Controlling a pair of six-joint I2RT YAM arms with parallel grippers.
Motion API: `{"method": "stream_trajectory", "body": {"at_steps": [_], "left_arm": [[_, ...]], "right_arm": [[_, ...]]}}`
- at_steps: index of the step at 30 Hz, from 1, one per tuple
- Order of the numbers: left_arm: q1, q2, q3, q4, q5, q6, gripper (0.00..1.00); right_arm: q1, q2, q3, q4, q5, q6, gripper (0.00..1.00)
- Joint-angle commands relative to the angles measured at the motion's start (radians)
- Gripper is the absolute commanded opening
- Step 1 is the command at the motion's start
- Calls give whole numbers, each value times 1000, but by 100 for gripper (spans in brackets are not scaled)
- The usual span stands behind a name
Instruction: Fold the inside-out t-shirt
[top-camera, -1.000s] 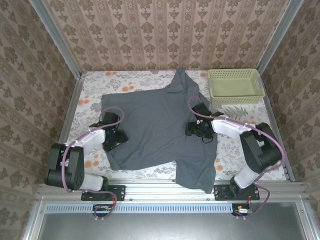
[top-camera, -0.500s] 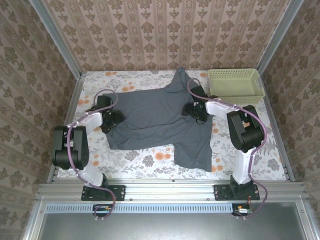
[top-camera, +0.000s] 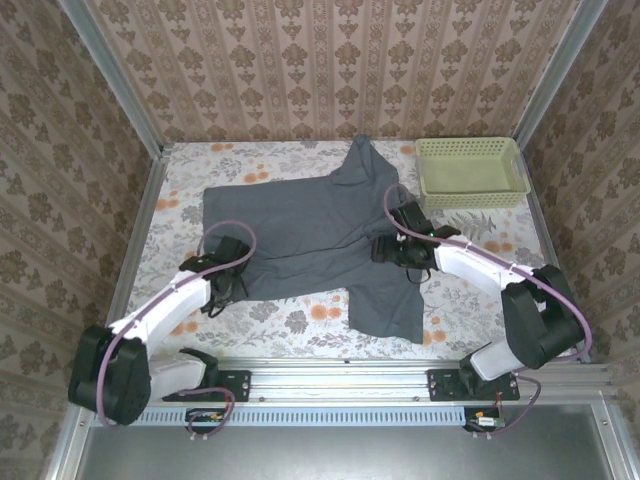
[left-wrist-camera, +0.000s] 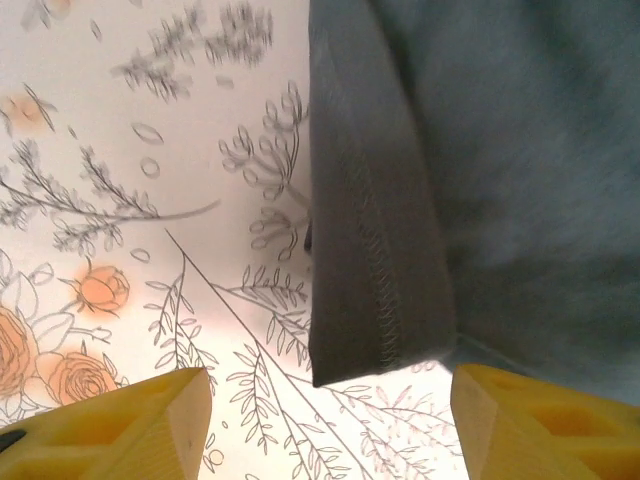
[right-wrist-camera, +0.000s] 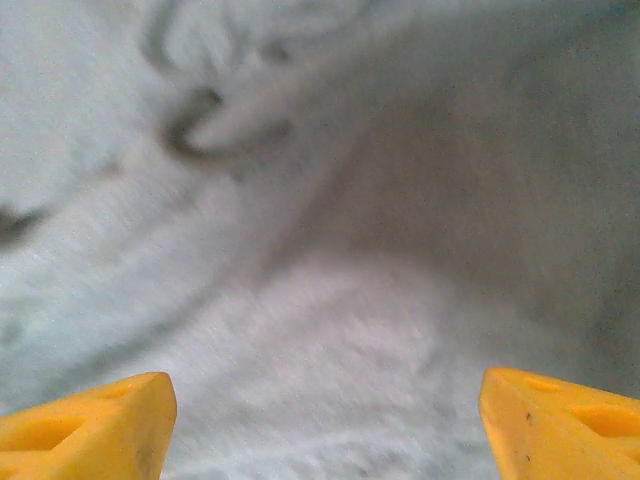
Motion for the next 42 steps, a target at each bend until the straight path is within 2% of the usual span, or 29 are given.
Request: {"method": "stream_trajectory", "body": {"at_steps": [1,6,10,14,19,23,29,34,42], "left_arm": [[-18,69,16,18,0,-38,64],[-21,166,37,59,3,-43,63],[-21,196,29,97,0,-50,65],[-14,223,34,115,-12,-48,63],[21,188,25,92,-57,-81,46],[64,115,-17,101,-56,-110,36],[117,44,-60,86,-36,-131,25],[126,-11,-89,109,-16,-124,15],[134,-88,-106,181,49,-51,0]], "right_arm": [[10,-44,-69,20,3,27,81],[16,-74,-139,57,-10,63,80],[30,-39,-156,91,-35,73,80],[29,11,-155,82,15,103,80],[-30,20,-194,75,78,169,80],[-44,22,-203,91,78,210,78],[-71,-5,-228,117,75,284,78],[-100,-31,-242,125,68,317,78],[-141,-81,-228,79,96,272,78]]}}
